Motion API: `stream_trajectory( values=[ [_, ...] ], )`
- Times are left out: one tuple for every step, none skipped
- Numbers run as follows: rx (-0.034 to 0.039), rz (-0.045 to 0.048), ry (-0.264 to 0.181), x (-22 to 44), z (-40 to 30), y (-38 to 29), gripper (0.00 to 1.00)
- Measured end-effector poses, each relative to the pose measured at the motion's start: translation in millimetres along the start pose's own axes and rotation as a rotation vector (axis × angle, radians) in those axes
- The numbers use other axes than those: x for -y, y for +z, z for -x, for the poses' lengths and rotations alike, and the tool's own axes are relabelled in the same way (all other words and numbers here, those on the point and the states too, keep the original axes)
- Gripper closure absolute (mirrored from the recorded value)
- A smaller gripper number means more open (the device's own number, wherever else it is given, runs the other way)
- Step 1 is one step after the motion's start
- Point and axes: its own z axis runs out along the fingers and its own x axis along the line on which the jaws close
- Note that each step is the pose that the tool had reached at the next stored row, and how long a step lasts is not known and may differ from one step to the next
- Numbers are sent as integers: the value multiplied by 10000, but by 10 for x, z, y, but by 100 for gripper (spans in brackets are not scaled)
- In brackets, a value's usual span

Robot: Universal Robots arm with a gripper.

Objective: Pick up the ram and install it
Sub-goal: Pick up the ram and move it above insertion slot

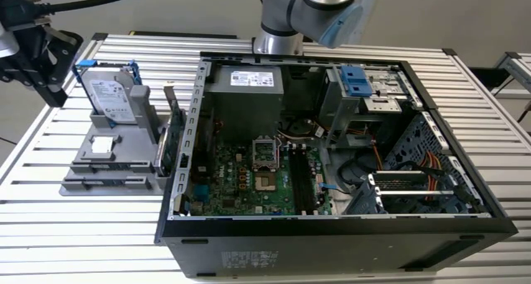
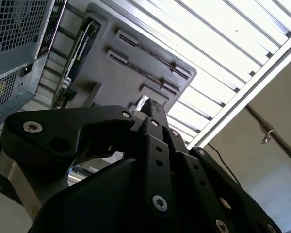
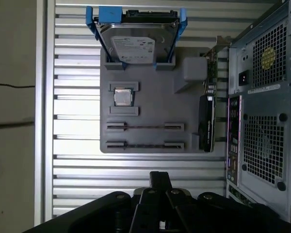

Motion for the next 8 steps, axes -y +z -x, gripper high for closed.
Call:
stream_trajectory(
  values=[
    [0, -1, 0, -5, -1, 0, 100],
    [0, -1, 0, -10, -2, 1, 100],
    [0, -1, -1, -13, -2, 1, 100],
    [0, -1, -1, -13, -2, 0, 100],
    [-1, -1, -2, -13, -3, 0, 100],
    [-1, -1, 0, -17, -3, 1, 100],
    [-1, -1, 0, -19, -3, 1, 100],
    [0, -1, 0, -19, -3, 1, 100]
  ],
)
